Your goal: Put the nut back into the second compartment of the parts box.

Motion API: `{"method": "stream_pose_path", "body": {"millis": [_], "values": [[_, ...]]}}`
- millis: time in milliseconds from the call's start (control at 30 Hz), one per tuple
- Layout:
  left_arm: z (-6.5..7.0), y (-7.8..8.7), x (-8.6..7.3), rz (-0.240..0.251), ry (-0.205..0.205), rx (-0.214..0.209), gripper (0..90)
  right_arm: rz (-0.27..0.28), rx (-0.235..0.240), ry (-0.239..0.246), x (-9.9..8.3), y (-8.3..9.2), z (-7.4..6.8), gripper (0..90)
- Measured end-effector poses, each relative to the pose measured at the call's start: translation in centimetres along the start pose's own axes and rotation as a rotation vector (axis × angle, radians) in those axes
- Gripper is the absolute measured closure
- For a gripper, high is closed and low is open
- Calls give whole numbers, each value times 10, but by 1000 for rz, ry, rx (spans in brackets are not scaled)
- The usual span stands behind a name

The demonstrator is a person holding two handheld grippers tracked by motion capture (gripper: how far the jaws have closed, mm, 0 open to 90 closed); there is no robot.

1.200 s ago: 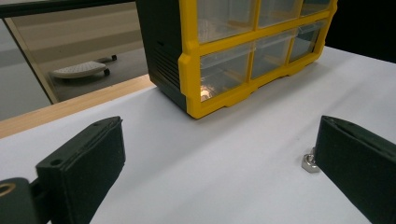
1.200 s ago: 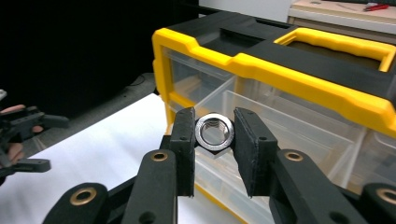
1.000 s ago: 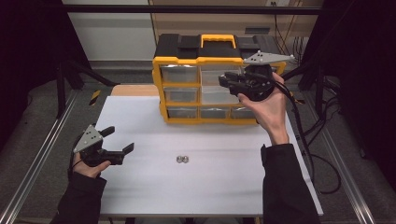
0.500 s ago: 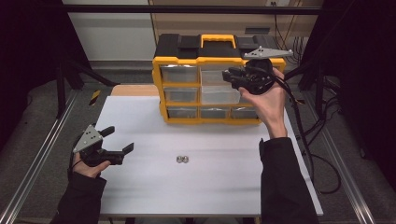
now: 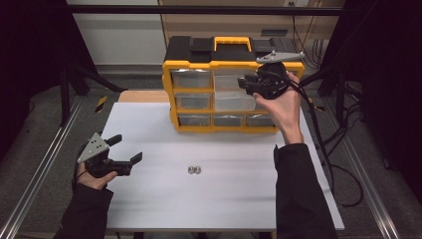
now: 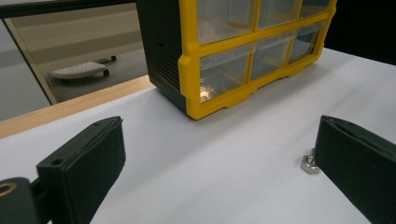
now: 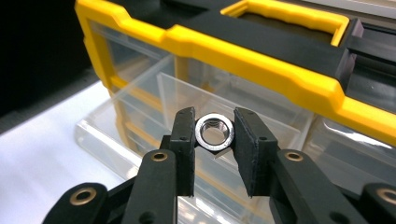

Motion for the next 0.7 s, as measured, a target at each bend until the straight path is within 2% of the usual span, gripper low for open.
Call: {"method": "stream_pose_path", "body": {"millis": [700], "values": [[-1, 0, 0, 0, 1, 0, 14, -71, -24, -1, -7, -18, 4, 701]]}}
Point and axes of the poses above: each handheld gripper's, and its own axes: y roughly backward along the jaws, x roughly out of its top, z roughly to its right, the point moved 8 cm from there along -y, roughly forward along the jaws, and after that the axes turned 4 degrees about -z, right-handed, at the moved point
